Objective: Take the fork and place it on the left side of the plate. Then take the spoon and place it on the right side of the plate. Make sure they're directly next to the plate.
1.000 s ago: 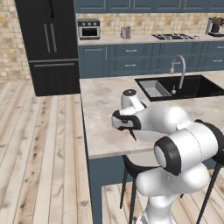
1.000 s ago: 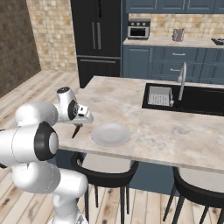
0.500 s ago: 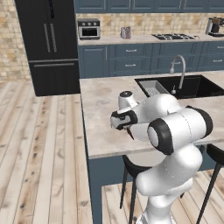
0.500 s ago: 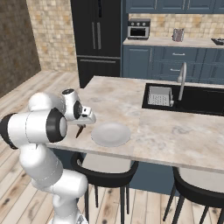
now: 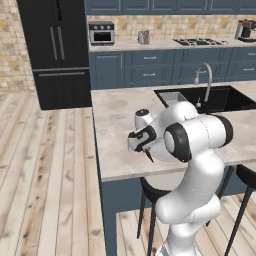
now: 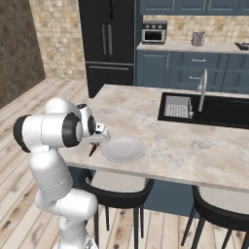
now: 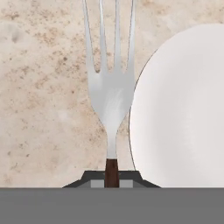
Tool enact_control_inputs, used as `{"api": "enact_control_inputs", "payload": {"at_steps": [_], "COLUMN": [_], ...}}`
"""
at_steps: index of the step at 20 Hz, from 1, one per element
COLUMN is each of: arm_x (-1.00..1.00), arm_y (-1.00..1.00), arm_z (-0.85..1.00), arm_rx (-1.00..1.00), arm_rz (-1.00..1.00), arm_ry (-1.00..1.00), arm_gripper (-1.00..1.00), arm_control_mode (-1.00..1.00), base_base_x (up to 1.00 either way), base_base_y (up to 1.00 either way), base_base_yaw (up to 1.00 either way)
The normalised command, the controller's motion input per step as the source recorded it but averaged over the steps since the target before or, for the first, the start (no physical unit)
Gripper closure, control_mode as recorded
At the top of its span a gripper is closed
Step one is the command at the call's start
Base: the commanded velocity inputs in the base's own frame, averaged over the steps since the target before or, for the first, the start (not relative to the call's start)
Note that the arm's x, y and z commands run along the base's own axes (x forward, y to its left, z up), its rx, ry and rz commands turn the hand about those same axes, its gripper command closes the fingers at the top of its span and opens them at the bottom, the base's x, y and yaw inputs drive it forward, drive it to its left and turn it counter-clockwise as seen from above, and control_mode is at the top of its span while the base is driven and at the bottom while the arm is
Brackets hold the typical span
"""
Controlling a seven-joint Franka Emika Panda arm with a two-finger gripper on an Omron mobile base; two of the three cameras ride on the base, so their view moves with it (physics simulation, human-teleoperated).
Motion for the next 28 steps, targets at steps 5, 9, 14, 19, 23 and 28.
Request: {"api": "enact_control_inputs", "payload": {"at_steps": [5,9,14,19,23,28], "arm_x": [0.29,0.38,0.39,0.29,0.23,0.07], "arm_y": [-0.05,0.00,0.00,0.00,0.00,0.00], "arm_z": [-0.19,-0.12,-0.12,-0.20,-0.24,-0.16], "arm_rx": [0.00,0.00,0.00,-0.02,-0.03,-0.03], "arm_rz": [0.00,0.00,-0.01,-0.01,-0.01,-0.02], "arm_ry": [0.00,0.00,0.00,0.00,0.00,0.00], "arm_gripper": [1.00,1.00,1.00,1.00,1.00,1.00], "arm_control_mode": [-1.00,-1.00,-1.00,-1.00,-1.00,-1.00], "base_base_x": [0.00,0.00,0.00,0.00,0.00,0.00], "base_base_y": [0.00,0.00,0.00,0.00,0.00,0.00], "base_base_yaw": [0.00,0.00,0.00,0.00,0.00,0.00]}}
